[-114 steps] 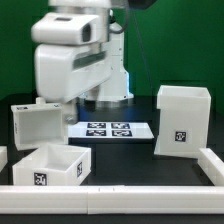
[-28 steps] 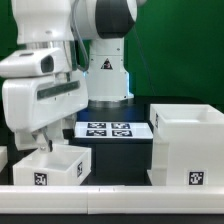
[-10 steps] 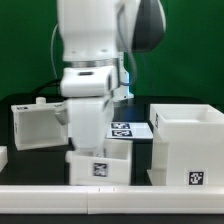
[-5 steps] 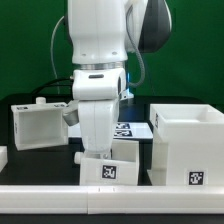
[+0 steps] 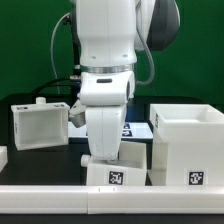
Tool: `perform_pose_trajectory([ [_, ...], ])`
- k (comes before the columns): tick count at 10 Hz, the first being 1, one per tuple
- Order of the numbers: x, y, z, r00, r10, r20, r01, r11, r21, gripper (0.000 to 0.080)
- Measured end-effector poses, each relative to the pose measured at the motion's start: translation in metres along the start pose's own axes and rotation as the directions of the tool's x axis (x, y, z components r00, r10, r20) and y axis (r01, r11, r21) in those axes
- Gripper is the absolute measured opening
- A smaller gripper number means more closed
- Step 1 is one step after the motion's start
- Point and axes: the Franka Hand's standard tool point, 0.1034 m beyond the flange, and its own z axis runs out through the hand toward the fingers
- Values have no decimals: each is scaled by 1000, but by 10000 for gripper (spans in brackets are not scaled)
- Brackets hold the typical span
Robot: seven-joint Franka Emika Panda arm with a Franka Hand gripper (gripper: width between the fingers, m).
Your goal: Assemble drawer
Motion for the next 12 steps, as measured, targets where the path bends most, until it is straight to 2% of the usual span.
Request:
perform_pose_trajectory([
  [3,14,-1,-1,999,-34,-11,34,999,-9,38],
  [5,17,-2,0,999,-45,-14,45,999,-11,38],
  [9,20,-3,2,994,-111,-20,110,993,-39,38],
  [12,20,-4,8,996,-88,-21,87,996,-22,38],
])
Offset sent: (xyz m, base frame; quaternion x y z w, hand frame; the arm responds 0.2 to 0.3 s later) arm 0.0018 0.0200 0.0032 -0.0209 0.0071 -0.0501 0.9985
